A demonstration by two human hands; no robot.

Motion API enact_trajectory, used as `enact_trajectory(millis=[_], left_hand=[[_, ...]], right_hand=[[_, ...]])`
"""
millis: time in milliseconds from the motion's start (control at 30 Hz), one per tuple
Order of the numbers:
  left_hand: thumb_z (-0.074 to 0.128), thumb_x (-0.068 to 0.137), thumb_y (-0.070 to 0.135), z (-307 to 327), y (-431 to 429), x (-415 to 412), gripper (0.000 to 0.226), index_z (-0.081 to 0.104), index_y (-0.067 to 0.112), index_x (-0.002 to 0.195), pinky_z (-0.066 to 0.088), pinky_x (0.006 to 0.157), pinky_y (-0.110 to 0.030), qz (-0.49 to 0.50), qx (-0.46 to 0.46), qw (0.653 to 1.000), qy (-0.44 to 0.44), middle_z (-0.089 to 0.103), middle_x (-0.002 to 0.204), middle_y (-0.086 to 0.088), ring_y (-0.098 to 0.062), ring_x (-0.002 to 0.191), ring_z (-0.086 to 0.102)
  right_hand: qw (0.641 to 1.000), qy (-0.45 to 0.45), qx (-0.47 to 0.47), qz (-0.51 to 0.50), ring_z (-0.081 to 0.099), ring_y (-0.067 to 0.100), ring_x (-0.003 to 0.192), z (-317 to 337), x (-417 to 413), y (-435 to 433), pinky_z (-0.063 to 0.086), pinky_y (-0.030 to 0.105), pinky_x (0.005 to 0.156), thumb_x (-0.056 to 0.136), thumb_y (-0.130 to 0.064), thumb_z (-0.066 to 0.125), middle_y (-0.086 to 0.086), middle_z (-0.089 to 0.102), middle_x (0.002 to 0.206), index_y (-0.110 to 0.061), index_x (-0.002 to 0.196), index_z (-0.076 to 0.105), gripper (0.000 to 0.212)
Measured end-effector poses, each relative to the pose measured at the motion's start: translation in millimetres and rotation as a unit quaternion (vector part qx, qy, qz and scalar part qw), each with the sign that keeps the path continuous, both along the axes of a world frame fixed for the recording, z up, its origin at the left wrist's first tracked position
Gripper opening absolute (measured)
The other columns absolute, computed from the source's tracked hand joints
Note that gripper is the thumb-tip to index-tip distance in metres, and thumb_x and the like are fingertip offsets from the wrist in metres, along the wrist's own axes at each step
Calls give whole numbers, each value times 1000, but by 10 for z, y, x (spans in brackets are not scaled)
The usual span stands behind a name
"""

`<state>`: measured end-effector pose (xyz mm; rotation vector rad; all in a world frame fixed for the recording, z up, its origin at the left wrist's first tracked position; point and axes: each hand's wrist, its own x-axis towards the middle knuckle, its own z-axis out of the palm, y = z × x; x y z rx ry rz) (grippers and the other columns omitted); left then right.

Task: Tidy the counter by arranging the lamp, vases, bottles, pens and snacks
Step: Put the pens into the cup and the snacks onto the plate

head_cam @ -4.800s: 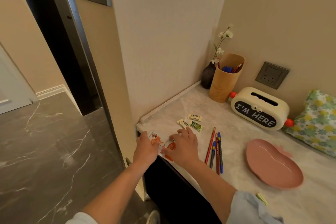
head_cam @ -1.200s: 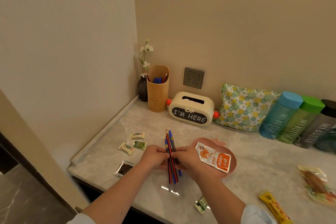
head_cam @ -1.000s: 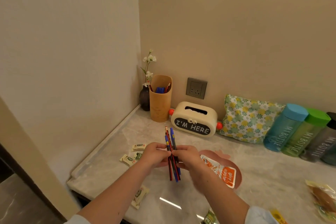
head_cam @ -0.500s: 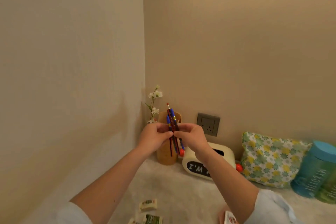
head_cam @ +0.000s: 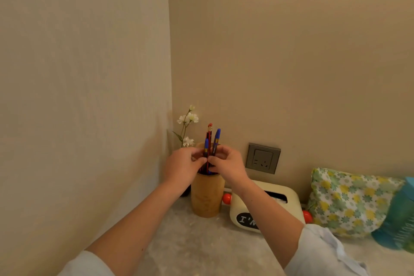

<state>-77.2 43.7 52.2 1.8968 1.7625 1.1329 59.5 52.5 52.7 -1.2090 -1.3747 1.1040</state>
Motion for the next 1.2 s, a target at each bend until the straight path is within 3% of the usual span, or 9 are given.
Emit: enact_trajectory(millis=[167, 300, 400, 567, 667, 767, 967, 1200], left_hand=[[65, 88, 36, -250, -50, -6, 31, 65, 36, 119, 39, 58, -14, 36, -6, 999, 27, 65, 87, 20, 1, 77, 56], [65, 88, 33, -339, -111, -9, 37, 61, 32, 125, 37, 58, -15, 44, 2, 999, -10, 64, 95, 17, -1, 73, 53], [65, 88, 31, -343, -185, -4, 38, 58, 32, 126, 39, 58, -14, 51, 24, 998, -37, 59, 100, 15, -2, 73, 55], [65, 88, 31, -411, -460, -37, 31, 60, 32, 119, 48, 62, -21, 52, 28, 995, -85, 60, 97, 17, -4, 74, 57], [66, 87, 31, -575, -711, -75, 27, 62, 34, 114, 50, 65, -23, 49, 0, 994, -93, 61, 95, 17, -4, 75, 58], [66, 87, 30, -784, -968, -97, 24, 64, 33, 110, 52, 69, -25, 43, -27, 993, -104, 63, 93, 17, -3, 77, 59], [66, 87, 31, -1129, -1489, -111, 24, 64, 35, 110, 55, 73, -30, 73, -80, 986, -127, 63, 95, 18, -5, 77, 60], [67, 86, 31, -1455, -2083, -69, 25, 61, 40, 108, 54, 74, -27, 94, -128, 982, -106, 62, 94, 19, -1, 83, 59]], right_hand=[[1000, -16, -4, -11, 69, 13, 90, -179, -28, -2, 59, 27, 76, 86, 4, 62, 1, 71, 97, -22, 98, 64, 29], [999, 6, -11, -34, 66, 16, 104, -214, -9, -48, 57, 37, 90, 82, 7, 63, 5, 70, 111, -10, 123, 61, 45], [998, 21, 10, -58, 64, 11, 109, -220, 16, -158, 54, 39, 96, 82, 6, 61, 2, 67, 120, -13, 128, 59, 49], [990, -12, 66, -125, 66, 8, 96, -324, 67, -534, 59, 36, 83, 84, -8, 63, -11, 68, 107, -26, 115, 64, 36], [994, -50, 40, -84, 64, 7, 91, -531, 38, -812, 58, 34, 84, 85, -13, 65, -11, 67, 97, -24, 105, 66, 23], [995, -96, 5, -30, 64, 7, 91, -818, 5, -1022, 57, 35, 85, 84, -10, 65, -9, 68, 100, -23, 106, 67, 26], [978, -197, -36, 53, 62, 5, 89, -1249, 20, -1399, 50, 18, 76, 84, -15, 66, -10, 65, 99, -25, 110, 65, 28], [940, -325, -44, 95, 57, 7, 77, -1546, 99, -1736, 45, 21, 63, 77, -35, 72, -7, 59, 88, -29, 85, 60, 15]])
